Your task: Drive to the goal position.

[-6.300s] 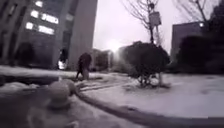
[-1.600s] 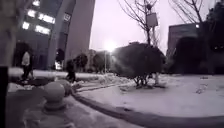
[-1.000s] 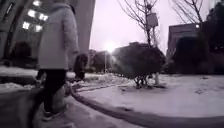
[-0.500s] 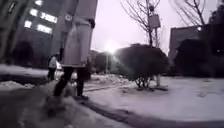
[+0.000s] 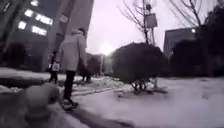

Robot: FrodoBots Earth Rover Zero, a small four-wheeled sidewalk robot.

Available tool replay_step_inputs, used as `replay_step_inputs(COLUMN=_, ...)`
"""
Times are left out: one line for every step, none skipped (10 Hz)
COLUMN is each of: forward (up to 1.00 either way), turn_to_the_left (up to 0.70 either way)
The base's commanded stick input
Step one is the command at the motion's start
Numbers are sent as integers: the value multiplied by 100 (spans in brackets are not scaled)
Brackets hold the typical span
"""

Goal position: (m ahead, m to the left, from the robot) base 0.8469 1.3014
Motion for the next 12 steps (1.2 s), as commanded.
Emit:
replay_step_inputs(forward=0, turn_to_the_left=45)
replay_step_inputs(forward=0, turn_to_the_left=45)
replay_step_inputs(forward=0, turn_to_the_left=45)
replay_step_inputs(forward=0, turn_to_the_left=45)
replay_step_inputs(forward=0, turn_to_the_left=45)
replay_step_inputs(forward=0, turn_to_the_left=45)
replay_step_inputs(forward=0, turn_to_the_left=45)
replay_step_inputs(forward=0, turn_to_the_left=45)
replay_step_inputs(forward=0, turn_to_the_left=45)
replay_step_inputs(forward=0, turn_to_the_left=45)
replay_step_inputs(forward=0, turn_to_the_left=45)
replay_step_inputs(forward=0, turn_to_the_left=45)
